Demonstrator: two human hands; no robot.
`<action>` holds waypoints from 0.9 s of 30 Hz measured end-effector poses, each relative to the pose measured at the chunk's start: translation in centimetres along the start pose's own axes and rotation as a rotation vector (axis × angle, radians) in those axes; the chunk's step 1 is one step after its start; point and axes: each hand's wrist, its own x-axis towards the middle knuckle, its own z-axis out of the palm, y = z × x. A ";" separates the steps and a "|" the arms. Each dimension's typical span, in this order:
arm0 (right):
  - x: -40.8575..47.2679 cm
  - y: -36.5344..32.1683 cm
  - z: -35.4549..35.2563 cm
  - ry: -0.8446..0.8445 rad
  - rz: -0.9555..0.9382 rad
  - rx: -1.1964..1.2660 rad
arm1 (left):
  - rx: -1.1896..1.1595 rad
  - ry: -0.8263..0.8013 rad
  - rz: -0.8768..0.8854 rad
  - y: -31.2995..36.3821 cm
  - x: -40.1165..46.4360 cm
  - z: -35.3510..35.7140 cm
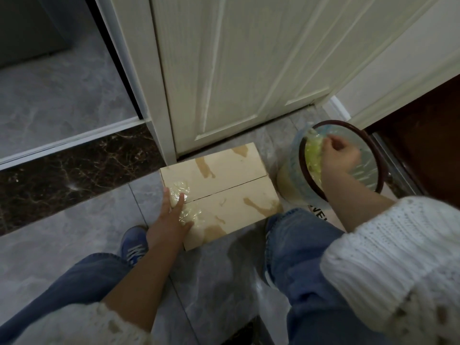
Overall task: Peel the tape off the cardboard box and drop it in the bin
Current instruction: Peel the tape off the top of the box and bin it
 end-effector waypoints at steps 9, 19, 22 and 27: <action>1.7 4.1 -4.6 0.206 0.203 -0.164 | -0.119 0.046 0.062 -0.3 0.2 0.5; 2.6 6.4 -4.7 -0.010 0.314 -0.352 | -0.077 0.046 0.062 0.7 1.2 0.4; 2.9 6.0 -4.6 0.001 0.293 -0.345 | -0.053 0.037 0.057 0.7 1.3 0.4; 2.8 5.7 -4.5 0.011 0.276 -0.358 | -0.058 0.025 0.057 0.6 1.2 0.4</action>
